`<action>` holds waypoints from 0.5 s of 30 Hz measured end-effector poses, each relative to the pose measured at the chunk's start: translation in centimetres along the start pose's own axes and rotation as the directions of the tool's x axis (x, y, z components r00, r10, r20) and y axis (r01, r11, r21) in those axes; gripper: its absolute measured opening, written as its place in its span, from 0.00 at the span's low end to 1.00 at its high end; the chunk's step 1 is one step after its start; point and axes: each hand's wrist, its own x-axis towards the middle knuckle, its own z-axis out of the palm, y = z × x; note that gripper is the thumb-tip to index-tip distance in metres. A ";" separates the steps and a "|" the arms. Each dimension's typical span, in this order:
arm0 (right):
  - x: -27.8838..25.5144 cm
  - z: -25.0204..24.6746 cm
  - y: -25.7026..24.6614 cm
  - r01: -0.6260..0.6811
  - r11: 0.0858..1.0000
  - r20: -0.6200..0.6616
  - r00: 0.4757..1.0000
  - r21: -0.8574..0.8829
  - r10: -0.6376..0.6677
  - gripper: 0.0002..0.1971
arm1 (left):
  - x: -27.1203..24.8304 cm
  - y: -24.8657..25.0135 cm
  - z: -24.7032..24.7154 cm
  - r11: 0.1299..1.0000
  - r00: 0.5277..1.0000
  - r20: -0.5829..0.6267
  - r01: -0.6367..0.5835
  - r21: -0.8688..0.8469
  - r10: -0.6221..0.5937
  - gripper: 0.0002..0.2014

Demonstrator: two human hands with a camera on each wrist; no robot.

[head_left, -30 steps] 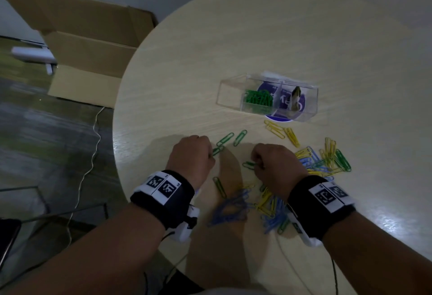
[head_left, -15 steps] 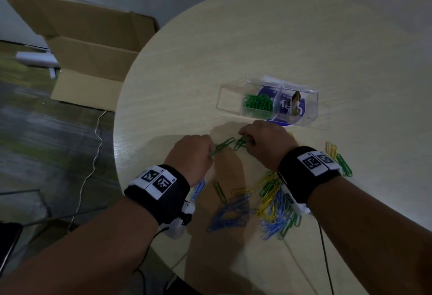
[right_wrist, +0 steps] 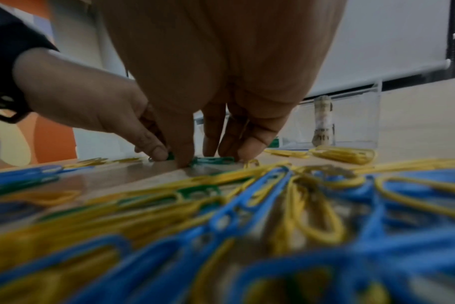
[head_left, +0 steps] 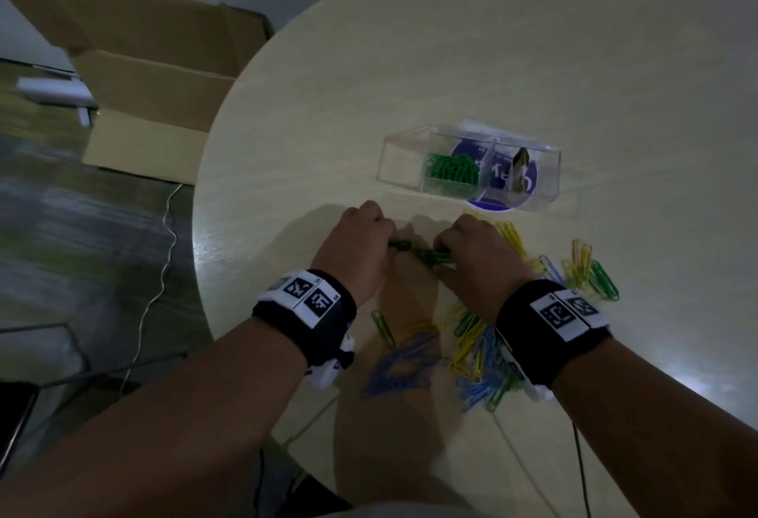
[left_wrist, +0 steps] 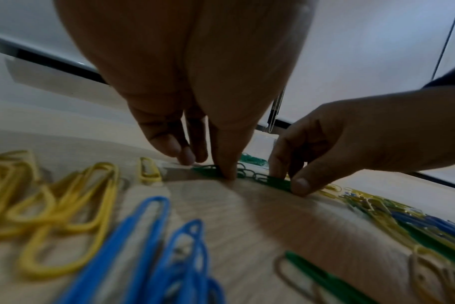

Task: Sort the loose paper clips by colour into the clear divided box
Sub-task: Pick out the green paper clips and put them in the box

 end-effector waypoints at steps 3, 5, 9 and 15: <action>-0.1 0.2 -0.4 -0.031 0.996 0.030 0.999 0.085 0.029 0.08 | -0.1 -0.5 -0.2 1.000 0.998 0.055 -0.006 -0.007 0.007 0.06; -0.3 0.3 -0.6 -0.047 0.991 0.035 0.998 0.126 0.043 0.07 | -0.3 -0.9 -0.6 0.998 0.995 0.090 0.043 -0.036 -0.040 0.08; -0.9 0.7 -0.3 -0.098 0.986 0.062 0.994 0.134 0.090 0.10 | -1.4 -1.4 -1.2 0.999 0.980 0.192 0.041 0.011 -0.043 0.07; -2.5 0.5 0.2 -0.080 0.976 -0.067 0.993 0.203 0.095 0.08 | -5.6 -1.1 -1.8 0.954 0.938 0.172 -0.293 -0.066 0.300 0.05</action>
